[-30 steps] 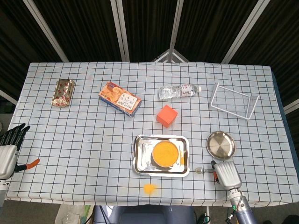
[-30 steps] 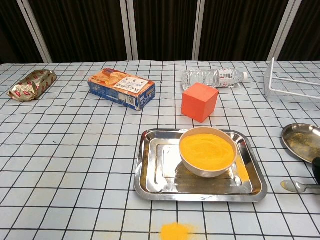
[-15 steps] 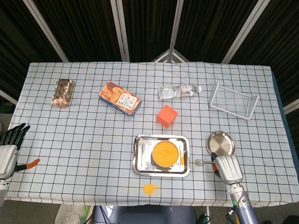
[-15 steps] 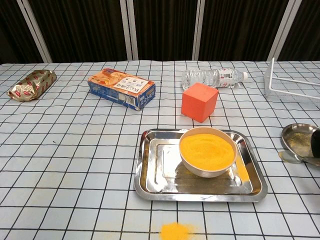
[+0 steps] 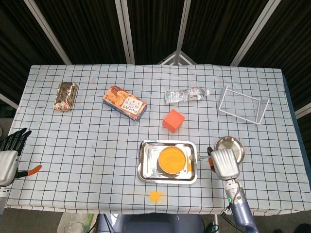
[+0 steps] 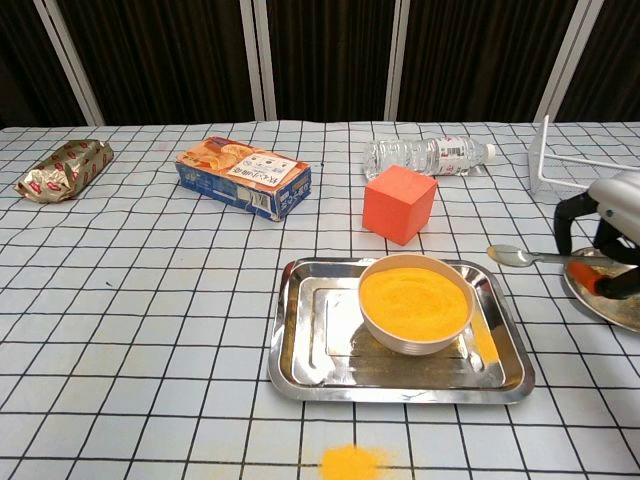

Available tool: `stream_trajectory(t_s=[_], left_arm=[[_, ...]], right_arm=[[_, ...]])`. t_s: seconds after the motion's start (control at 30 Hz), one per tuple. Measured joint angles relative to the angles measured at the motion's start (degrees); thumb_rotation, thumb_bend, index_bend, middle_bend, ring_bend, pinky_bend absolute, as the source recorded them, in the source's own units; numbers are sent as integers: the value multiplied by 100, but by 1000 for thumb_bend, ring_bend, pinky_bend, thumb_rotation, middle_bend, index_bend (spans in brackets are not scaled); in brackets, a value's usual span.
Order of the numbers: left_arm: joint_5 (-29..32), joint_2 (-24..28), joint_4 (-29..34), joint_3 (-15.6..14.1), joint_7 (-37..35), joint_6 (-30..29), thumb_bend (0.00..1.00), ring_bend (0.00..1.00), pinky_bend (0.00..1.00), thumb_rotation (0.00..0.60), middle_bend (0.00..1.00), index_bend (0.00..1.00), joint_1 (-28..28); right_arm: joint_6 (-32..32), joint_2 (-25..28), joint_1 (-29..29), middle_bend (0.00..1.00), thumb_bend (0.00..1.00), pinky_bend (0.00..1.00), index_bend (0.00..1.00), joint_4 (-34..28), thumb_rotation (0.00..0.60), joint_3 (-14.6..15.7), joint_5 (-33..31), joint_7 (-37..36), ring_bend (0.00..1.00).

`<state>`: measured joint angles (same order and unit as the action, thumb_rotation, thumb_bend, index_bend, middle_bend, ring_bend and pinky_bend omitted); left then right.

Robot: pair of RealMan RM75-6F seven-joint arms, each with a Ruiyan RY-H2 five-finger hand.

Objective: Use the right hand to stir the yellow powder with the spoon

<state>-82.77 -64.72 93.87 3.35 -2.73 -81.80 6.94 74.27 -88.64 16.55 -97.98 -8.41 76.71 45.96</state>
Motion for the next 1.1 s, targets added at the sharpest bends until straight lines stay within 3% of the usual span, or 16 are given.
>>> stream_trajectory(t_s=[0.47,1.1], left_arm=[[-26,31,18,-11,-112,9,0,0,0,600,0,0,1],[-34,51,21,-4,-217,7,0,0,0,600,0,0,2]], right_arm=[[48,-1024,393,968,495,812,554,359,600,-42,-389,1138,982],[485,-1740,633,968,495,811,554,1094,600,96,-16,2011,982]])
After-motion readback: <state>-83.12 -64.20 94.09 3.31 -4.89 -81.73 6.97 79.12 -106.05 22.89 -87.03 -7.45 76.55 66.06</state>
